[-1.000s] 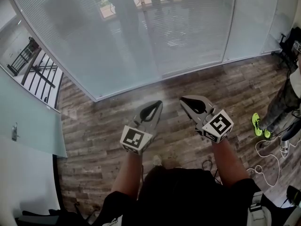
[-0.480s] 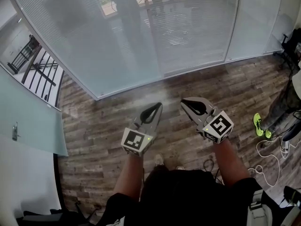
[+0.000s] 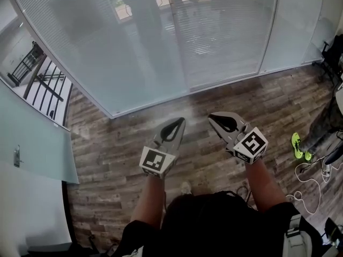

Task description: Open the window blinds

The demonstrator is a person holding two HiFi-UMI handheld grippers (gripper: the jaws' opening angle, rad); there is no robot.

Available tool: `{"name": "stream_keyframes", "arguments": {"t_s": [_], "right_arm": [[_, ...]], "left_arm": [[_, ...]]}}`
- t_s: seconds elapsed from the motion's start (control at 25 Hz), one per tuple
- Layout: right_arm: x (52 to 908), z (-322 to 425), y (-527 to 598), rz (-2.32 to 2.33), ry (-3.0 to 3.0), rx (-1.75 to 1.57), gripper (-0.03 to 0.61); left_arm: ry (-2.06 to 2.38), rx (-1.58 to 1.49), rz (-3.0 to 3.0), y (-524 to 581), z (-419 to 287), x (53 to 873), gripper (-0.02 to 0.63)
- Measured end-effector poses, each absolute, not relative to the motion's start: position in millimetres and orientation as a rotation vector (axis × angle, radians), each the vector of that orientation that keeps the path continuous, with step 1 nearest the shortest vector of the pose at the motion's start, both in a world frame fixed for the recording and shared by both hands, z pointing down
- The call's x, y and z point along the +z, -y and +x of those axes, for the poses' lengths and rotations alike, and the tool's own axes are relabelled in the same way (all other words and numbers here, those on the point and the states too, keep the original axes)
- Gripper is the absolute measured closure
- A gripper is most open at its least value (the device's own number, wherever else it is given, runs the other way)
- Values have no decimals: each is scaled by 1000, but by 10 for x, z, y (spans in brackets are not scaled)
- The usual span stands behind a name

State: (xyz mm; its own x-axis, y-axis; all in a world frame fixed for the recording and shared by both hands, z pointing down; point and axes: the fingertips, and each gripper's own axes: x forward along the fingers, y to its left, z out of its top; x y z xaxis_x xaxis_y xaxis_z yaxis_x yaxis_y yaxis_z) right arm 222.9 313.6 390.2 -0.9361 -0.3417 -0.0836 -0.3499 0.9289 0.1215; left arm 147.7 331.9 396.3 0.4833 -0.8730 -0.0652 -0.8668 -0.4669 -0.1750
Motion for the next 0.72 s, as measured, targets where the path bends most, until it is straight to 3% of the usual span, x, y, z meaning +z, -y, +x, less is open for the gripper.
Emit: {"name": "stream_keyframes", "arguments": {"t_s": [0.72], "right_arm": [[3885, 1167, -2546, -678, -3031, 282, 572]], "left_arm": [[-1369, -15, -2632, -2796, 410, 3925, 609]]}}
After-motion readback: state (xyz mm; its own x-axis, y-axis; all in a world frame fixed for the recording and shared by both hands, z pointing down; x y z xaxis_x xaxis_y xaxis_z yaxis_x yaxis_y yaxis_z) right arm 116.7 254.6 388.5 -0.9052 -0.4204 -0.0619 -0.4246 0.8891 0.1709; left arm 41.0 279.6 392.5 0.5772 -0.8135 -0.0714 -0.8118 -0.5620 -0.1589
